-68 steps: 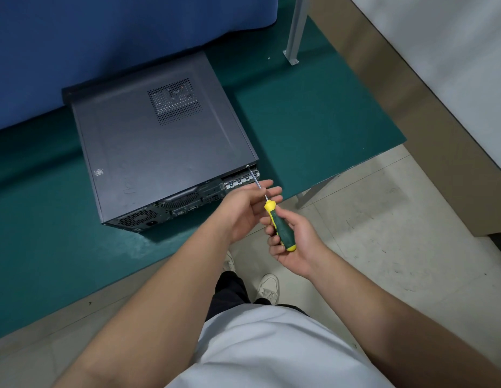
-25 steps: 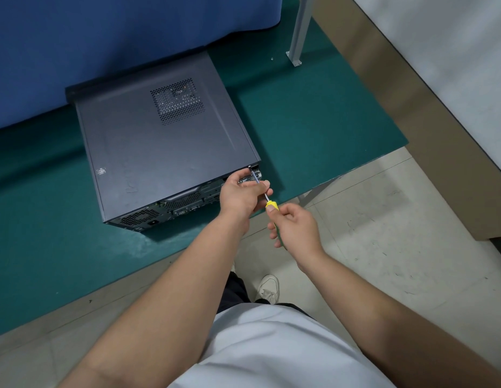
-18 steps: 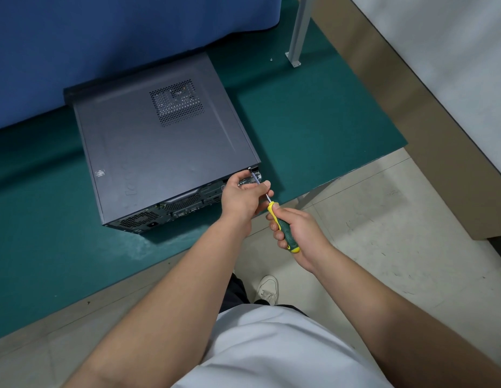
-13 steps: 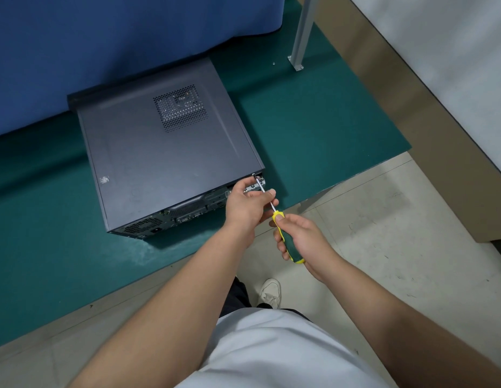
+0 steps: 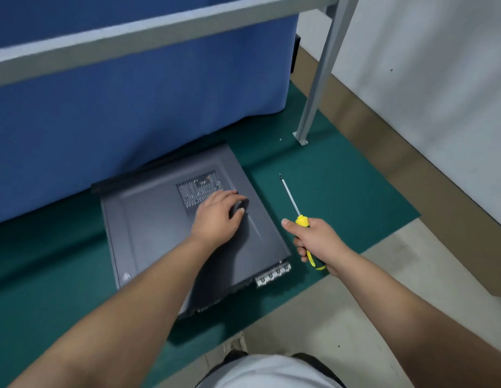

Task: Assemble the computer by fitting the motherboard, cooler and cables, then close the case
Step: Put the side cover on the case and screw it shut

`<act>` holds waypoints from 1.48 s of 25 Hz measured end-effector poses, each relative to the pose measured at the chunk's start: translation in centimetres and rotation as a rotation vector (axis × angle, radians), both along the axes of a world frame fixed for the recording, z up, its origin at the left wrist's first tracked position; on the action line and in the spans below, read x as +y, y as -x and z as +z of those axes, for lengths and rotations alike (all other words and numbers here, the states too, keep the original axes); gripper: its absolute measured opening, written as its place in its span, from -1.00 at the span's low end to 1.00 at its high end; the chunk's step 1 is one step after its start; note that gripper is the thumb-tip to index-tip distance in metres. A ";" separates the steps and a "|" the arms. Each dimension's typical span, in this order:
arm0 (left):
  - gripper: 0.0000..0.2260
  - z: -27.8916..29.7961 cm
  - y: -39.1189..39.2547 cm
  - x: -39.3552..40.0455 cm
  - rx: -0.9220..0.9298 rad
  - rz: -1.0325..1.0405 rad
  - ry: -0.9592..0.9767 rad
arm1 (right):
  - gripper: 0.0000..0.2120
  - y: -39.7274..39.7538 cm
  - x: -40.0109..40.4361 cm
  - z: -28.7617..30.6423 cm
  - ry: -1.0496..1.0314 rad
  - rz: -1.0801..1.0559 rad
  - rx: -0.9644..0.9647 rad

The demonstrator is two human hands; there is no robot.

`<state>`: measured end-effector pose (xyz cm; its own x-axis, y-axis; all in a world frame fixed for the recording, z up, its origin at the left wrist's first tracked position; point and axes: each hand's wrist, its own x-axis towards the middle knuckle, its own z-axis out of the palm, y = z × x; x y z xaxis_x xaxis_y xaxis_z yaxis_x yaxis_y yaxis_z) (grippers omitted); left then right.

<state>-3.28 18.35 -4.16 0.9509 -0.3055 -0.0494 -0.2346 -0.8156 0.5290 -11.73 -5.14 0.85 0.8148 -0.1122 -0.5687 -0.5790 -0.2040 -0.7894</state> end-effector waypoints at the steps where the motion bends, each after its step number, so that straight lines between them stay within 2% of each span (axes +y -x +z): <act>1: -0.66 -0.5 -2.2 0.5 -0.005 -0.015 -0.065 | -0.61 -1.1 -0.3 0.0 0.015 -0.023 0.005; 9: -0.48 -2.5 -16.9 0.0 -0.047 0.024 -0.325 | -0.71 -12.1 -3.6 -3.0 0.122 -0.026 0.088; 15: -0.58 -3.6 -17.5 -0.2 -0.210 0.066 -0.315 | -0.90 -25.9 -5.9 -10.0 0.243 -0.052 0.126; 21: -0.60 -3.8 -17.8 -0.3 -0.267 0.069 -0.364 | -0.79 -37.6 -8.2 -16.0 0.615 -0.069 -0.005; 23: -0.60 -3.7 -17.8 -0.3 -0.275 0.070 -0.364 | -0.74 -39.2 -7.8 -17.4 0.667 -0.050 -0.085; 26: -0.60 -3.5 -18.0 -0.5 -0.263 0.070 -0.390 | -0.82 -40.8 -7.2 -18.3 0.731 0.011 -0.150; 32: -0.59 -3.4 -18.0 -0.4 -0.239 0.067 -0.408 | -0.81 -41.3 -6.5 -19.4 0.882 0.075 -0.129; 37: -0.58 -3.3 -18.1 -0.5 -0.224 0.071 -0.392 | -0.69 -38.0 -5.6 -18.7 0.906 0.193 -0.117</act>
